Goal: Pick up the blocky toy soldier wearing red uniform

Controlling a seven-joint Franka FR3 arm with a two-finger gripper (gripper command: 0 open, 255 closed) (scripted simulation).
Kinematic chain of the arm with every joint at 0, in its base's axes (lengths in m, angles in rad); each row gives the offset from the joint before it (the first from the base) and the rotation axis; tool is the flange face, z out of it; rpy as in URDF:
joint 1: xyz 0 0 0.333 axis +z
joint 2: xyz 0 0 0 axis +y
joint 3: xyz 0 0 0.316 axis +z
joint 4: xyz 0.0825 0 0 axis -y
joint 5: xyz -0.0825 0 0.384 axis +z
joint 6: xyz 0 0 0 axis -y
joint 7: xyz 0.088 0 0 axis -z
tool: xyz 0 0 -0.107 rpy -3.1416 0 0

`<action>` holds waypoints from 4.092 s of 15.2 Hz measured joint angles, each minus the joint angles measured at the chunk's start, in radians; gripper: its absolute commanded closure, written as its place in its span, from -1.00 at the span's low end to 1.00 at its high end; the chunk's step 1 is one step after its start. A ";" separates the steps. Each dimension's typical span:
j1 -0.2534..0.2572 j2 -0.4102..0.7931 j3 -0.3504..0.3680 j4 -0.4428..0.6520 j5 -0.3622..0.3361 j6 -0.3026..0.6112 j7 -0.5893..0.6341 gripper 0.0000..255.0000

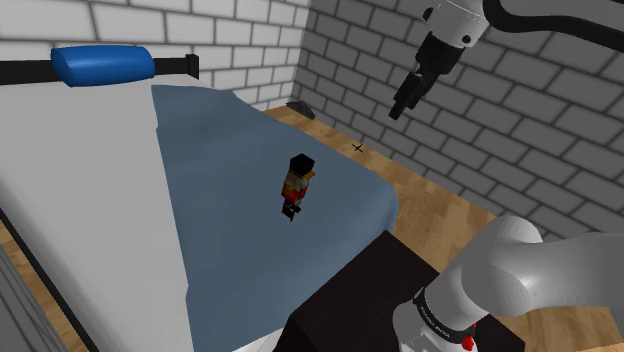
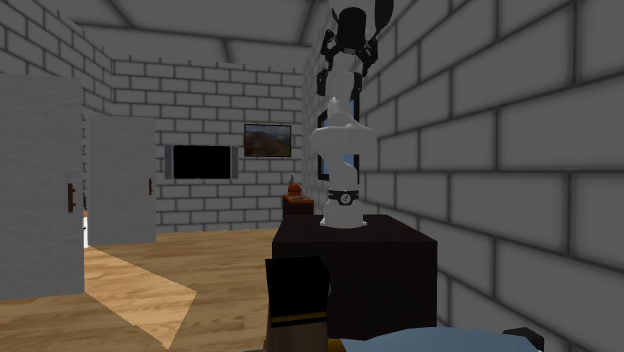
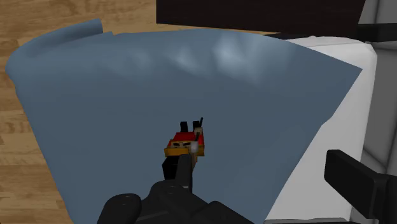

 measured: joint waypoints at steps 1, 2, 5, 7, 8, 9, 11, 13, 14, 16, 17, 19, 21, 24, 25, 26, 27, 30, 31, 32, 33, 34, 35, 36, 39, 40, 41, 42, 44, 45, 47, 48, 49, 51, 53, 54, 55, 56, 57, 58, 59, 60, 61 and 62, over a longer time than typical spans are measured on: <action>0.000 0.000 0.000 0.000 0.000 0.000 0.000 -1.00; -0.001 0.002 -0.005 -0.012 -0.002 0.016 -0.003 -1.00; -0.003 -0.001 -0.026 -0.097 -0.005 0.109 -0.011 -1.00; -0.005 0.012 -0.045 -0.155 -0.010 0.189 -0.018 -1.00; -0.006 0.027 -0.052 -0.177 -0.011 0.231 -0.020 -1.00; -0.008 0.038 -0.064 -0.198 -0.013 0.268 -0.027 -1.00; -0.008 0.058 -0.076 -0.253 -0.014 0.353 -0.028 -1.00; -0.013 0.093 -0.101 -0.294 -0.020 0.439 -0.045 -1.00; -0.011 0.117 -0.107 -0.309 -0.019 0.483 -0.046 -1.00; -0.010 0.172 -0.126 -0.339 -0.019 0.575 -0.054 -1.00; -0.008 0.202 -0.134 -0.350 -0.017 0.622 -0.058 -1.00; -0.005 0.266 -0.155 -0.375 -0.014 0.720 -0.071 -1.00; 0.001 0.334 -0.178 -0.380 -0.005 0.803 -0.092 -1.00; 0.018 0.452 -0.216 -0.391 0.024 0.944 -0.130 -1.00; 0.030 0.506 -0.233 -0.380 0.043 0.992 -0.151 -1.00; 0.041 0.544 -0.244 -0.384 0.062 1.038 -0.167 -1.00; 0.056 0.578 -0.252 -0.376 0.086 1.068 -0.182 -1.00; 0.110 0.715 -0.299 -0.351 0.224 1.187 -0.302 -1.00; 0.128 0.764 -0.306 -0.340 0.297 1.223 -0.361 -1.00; 0.141 0.816 -0.303 -0.317 0.383 1.251 -0.427 -1.00; 0.140 0.867 -0.290 -0.298 0.483 1.280 -0.510 -1.00; 0.125 0.919 -0.264 -0.267 0.587 1.298 -0.597 -1.00; 0.104 0.966 -0.231 -0.235 0.672 1.312 -0.665 -1.00; 0.076 1.008 -0.190 -0.209 0.748 1.330 -0.728 -1.00; -0.044 1.150 -0.052 -0.104 0.940 1.379 -0.909 -1.00; -0.087 1.196 -0.004 -0.072 0.992 1.399 -0.962 -1.00; -0.108 1.235 0.020 -0.036 1.013 1.407 -0.985 -1.00; -0.145 1.277 0.059 -0.004 1.044 1.425 -1.024 -1.00; -0.214 1.371 0.126 0.073 1.090 1.456 -1.096 -1.00; -0.243 1.416 0.151 0.113 1.102 1.467 -1.124 -1.00; -0.280 1.482 0.193 0.167 1.119 1.491 -1.160 -1.00; -0.293 1.505 0.208 0.183 1.125 1.503 -1.172 -1.00; -0.303 1.524 0.221 0.196 1.128 1.513 -1.183 -1.00; -0.330 1.560 0.247 0.219 1.134 1.533 -1.208 -1.00; -0.355 1.598 0.277 0.238 1.141 1.559 -1.230 -1.00; -0.365 1.618 0.288 0.251 1.140 1.570 -1.240 -1.00; -0.372 1.628 0.296 0.256 1.141 1.577 -1.246 -1.00; -0.375 1.634 0.299 0.260 1.141 1.579 -1.248 1.00; -0.376 1.637 0.300 0.262 1.140 1.581 -1.249 1.00; -0.377 1.639 0.301 0.263 1.140 1.581 -1.250 1.00; -0.377 1.639 0.301 0.264 1.140 1.582 -1.250 1.00; -0.377 1.640 0.301 0.265 1.140 1.582 -1.250 1.00; -0.377 1.640 0.301 0.265 1.140 1.582 -1.250 1.00; -0.377 1.640 0.301 0.265 1.140 1.582 -1.251 1.00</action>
